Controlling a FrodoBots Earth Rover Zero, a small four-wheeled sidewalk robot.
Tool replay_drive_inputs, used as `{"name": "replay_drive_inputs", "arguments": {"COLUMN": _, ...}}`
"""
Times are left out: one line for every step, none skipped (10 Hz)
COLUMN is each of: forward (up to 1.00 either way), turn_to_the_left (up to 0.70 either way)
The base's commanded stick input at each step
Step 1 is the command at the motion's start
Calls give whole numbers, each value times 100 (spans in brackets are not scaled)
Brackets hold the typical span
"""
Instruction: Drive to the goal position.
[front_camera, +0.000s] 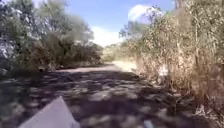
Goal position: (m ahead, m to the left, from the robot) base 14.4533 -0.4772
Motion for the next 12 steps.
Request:
{"name": "replay_drive_inputs", "arguments": {"forward": 50, "turn_to_the_left": 0}}
{"name": "replay_drive_inputs", "arguments": {"forward": 50, "turn_to_the_left": -50}}
{"name": "replay_drive_inputs", "arguments": {"forward": 50, "turn_to_the_left": -50}}
{"name": "replay_drive_inputs", "arguments": {"forward": 50, "turn_to_the_left": -50}}
{"name": "replay_drive_inputs", "arguments": {"forward": 50, "turn_to_the_left": -50}}
{"name": "replay_drive_inputs", "arguments": {"forward": 50, "turn_to_the_left": -50}}
{"name": "replay_drive_inputs", "arguments": {"forward": 50, "turn_to_the_left": -50}}
{"name": "replay_drive_inputs", "arguments": {"forward": 50, "turn_to_the_left": -50}}
{"name": "replay_drive_inputs", "arguments": {"forward": 50, "turn_to_the_left": -31}}
{"name": "replay_drive_inputs", "arguments": {"forward": 50, "turn_to_the_left": 0}}
{"name": "replay_drive_inputs", "arguments": {"forward": 50, "turn_to_the_left": 0}}
{"name": "replay_drive_inputs", "arguments": {"forward": 50, "turn_to_the_left": 0}}
